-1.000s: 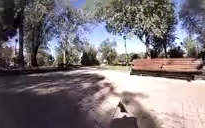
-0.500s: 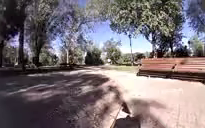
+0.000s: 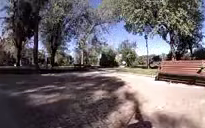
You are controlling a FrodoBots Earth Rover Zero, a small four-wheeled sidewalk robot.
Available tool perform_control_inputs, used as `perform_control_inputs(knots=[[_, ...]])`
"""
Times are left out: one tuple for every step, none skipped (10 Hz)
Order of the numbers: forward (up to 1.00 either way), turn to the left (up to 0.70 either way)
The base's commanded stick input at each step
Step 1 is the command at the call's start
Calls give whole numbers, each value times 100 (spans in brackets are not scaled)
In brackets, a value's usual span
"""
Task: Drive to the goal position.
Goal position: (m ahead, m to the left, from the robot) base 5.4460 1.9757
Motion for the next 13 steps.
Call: perform_control_inputs(knots=[[100,2],[100,2],[100,2],[100,2],[100,2],[100,2],[100,2],[100,2],[100,2],[100,2],[100,2],[100,2],[100,2]])
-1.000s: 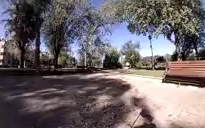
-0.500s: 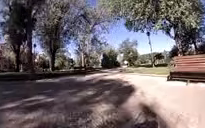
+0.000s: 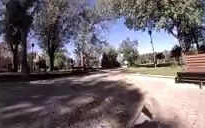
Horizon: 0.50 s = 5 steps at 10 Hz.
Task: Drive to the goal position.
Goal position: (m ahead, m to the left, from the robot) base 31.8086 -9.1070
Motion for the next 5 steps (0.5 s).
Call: perform_control_inputs(knots=[[100,2],[100,2],[100,2],[100,2],[100,2]])
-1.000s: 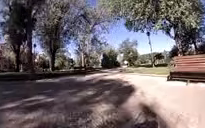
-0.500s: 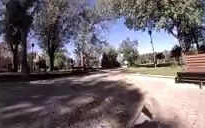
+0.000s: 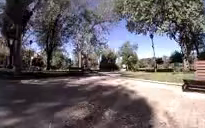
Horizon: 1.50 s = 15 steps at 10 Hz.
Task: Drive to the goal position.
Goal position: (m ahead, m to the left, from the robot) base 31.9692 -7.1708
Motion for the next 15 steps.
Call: perform_control_inputs(knots=[[100,2],[100,9],[100,25],[100,42],[100,23],[100,2],[100,2],[100,2],[100,2],[100,2],[100,2],[100,2],[100,2],[100,2],[100,2]])
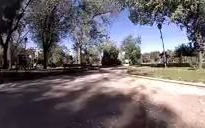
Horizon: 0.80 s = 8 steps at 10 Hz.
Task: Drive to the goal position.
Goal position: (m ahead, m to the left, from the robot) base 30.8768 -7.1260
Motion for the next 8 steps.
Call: perform_control_inputs(knots=[[100,2],[100,2],[100,2],[100,2],[100,2],[100,2],[100,2],[100,2]])
